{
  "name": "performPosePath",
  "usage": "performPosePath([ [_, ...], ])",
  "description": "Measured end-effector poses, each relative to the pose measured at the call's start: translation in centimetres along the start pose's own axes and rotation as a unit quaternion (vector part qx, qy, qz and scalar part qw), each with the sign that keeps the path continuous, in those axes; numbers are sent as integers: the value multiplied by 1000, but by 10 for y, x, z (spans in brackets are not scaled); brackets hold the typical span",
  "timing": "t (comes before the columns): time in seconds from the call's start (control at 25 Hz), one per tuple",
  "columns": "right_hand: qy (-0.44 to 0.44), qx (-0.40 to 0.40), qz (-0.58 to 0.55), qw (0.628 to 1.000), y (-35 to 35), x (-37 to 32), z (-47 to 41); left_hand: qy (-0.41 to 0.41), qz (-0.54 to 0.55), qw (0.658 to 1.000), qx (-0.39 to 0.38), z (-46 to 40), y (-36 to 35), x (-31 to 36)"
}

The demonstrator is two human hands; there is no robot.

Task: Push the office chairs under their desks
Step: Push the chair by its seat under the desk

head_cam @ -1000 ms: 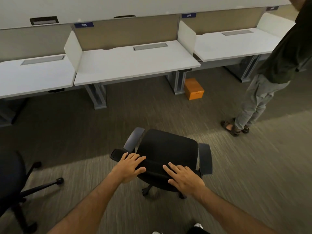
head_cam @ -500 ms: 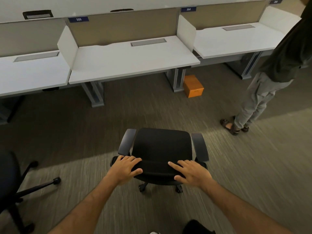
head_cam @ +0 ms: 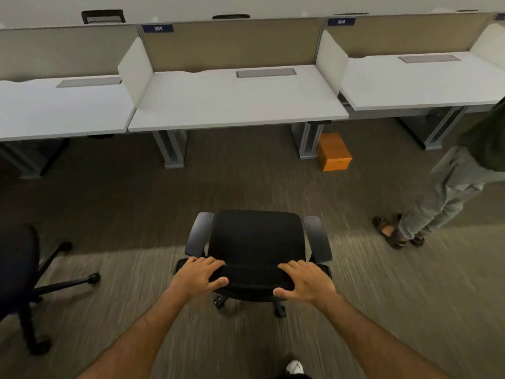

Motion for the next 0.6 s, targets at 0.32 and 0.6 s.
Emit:
performPosePath([
  [0.32,23,9,20,1000,25,60,-28,40,19,999,23,-41,15,27],
  [0.6,36,17,37,999,49,109,-76,35,25,998,42,-110,35,23],
])
Point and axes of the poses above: each hand's wrist, its own z-axis away from the middle knuckle, its own y-axis out of the back of the hand, x = y × z, the point moved 2 cm from there along -z, towards the middle knuckle, and after that the axes turned 15 degrees about y, right-handed, at the moved point
